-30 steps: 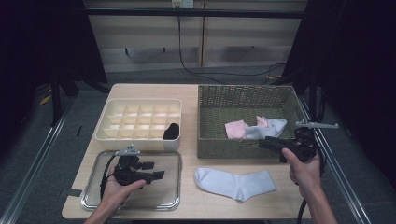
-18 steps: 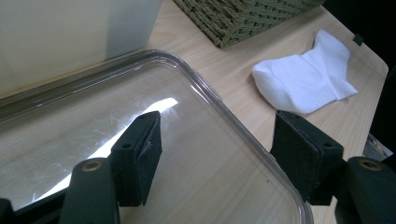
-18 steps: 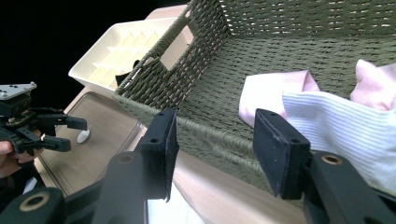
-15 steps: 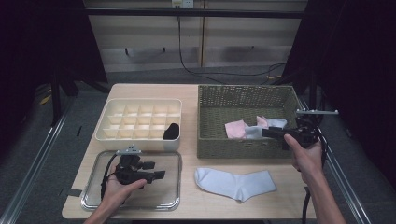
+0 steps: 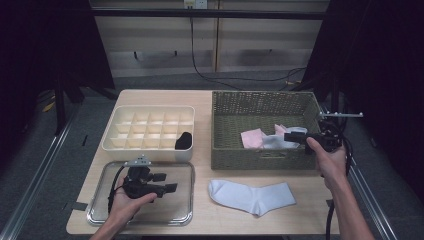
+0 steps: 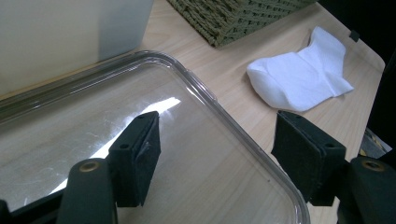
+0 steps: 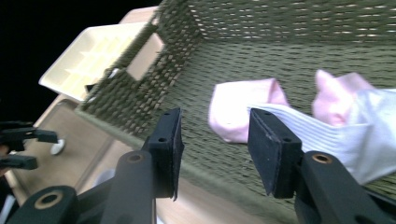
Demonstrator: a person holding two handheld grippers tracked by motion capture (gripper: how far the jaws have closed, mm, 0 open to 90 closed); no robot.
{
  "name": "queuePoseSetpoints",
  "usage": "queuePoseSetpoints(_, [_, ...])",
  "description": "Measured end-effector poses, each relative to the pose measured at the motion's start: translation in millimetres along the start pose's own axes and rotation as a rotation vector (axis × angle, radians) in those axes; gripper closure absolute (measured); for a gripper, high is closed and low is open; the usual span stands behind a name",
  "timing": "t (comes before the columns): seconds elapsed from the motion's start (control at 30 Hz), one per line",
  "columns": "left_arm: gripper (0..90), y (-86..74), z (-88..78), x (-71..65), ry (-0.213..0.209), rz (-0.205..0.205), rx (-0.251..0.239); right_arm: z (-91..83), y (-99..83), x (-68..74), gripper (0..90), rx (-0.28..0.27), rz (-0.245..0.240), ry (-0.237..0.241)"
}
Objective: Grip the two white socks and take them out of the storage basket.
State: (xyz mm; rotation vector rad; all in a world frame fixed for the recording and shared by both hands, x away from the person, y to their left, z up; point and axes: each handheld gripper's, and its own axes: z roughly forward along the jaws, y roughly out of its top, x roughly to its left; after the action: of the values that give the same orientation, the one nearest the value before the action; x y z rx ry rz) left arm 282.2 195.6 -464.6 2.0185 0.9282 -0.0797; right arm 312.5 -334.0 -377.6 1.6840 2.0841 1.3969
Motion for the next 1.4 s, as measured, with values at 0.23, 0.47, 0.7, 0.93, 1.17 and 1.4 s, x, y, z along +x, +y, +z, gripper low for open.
queuePoseSetpoints(0.23, [31.7,0.0,0.6,0.8,0.002,-0.001,0.006,7.0,8.3,-24.0,55.2,0.035,0.058,-0.044])
queuePoseSetpoints(0.47, [32.3,0.1,1.3,-1.3,-0.011,0.02,0.011,18.1,16.2,-33.9,57.3,0.112,0.057,-0.098])
queuePoseSetpoints(0.7, [32.1,0.3,1.6,-0.8,-0.008,0.02,0.013,26.5,19.5,-50.8,60.5,0.159,0.093,-0.143])
queuePoseSetpoints(0.93, [32.4,0.1,0.9,-0.1,-0.005,0.018,0.009,35.4,26.0,-58.3,58.6,0.205,0.105,-0.193])
queuePoseSetpoints(1.17, [32.1,0.1,0.7,0.1,-0.003,0.014,0.006,43.6,29.9,-63.0,60.7,0.234,0.12,-0.223])
queuePoseSetpoints(1.4, [31.7,0.0,-1.5,1.0,-0.01,0.014,0.0,45.0,31.8,-70.2,60.4,0.258,0.131,-0.265])
